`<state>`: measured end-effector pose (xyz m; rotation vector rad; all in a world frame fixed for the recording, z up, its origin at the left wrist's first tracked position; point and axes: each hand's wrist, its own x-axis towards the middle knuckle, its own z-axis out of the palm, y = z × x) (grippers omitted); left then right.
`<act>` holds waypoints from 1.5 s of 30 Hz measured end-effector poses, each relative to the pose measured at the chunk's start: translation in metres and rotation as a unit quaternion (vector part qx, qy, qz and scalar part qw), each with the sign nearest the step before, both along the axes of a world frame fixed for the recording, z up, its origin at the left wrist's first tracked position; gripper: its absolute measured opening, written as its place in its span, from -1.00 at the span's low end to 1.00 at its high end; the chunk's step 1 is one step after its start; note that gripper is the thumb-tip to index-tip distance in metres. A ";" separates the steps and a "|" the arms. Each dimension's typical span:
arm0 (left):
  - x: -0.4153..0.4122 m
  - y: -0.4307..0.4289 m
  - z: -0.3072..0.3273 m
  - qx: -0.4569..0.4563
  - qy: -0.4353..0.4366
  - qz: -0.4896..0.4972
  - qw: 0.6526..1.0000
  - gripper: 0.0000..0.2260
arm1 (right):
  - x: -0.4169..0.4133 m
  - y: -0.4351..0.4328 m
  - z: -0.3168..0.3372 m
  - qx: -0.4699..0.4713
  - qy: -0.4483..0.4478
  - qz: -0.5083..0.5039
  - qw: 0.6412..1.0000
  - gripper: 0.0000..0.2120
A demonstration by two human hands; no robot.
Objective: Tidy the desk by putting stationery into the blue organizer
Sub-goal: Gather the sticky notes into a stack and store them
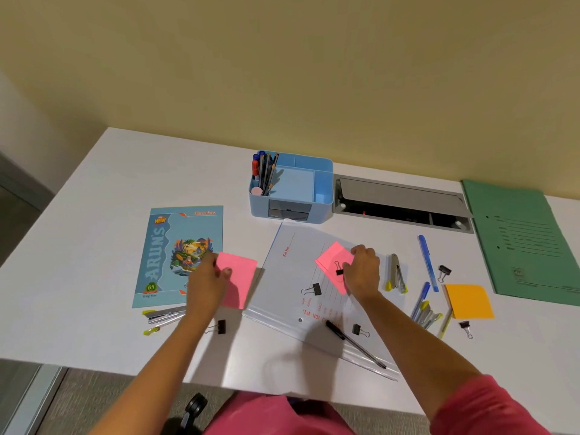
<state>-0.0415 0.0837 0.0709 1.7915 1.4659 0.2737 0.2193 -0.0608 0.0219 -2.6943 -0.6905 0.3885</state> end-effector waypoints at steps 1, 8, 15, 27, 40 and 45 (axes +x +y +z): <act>0.006 -0.005 0.000 -0.029 -0.024 0.016 0.999 -0.82 | 0.000 0.001 0.000 -0.006 -0.002 -0.001 1.000 -0.71; 0.032 -0.030 0.004 -0.174 -0.109 0.085 0.975 -0.74 | 0.008 0.001 0.007 0.012 0.020 -0.037 0.999 -0.87; 0.045 -0.039 0.009 -0.199 -0.120 0.096 0.968 -0.73 | 0.002 -0.010 0.005 0.065 -0.019 -0.045 0.997 -0.90; 0.041 -0.048 0.008 -0.235 -0.138 0.124 0.954 -0.75 | -0.005 0.011 0.001 -0.074 0.026 -0.014 0.997 -0.70; 0.049 -0.054 0.007 -0.261 -0.172 0.138 0.940 -0.80 | -0.055 -0.017 0.062 0.342 0.157 -0.160 0.913 -0.83; 0.062 -0.069 0.011 -0.266 -0.196 0.113 0.937 -0.79 | -0.099 -0.014 0.061 0.328 0.274 -0.141 0.893 -0.82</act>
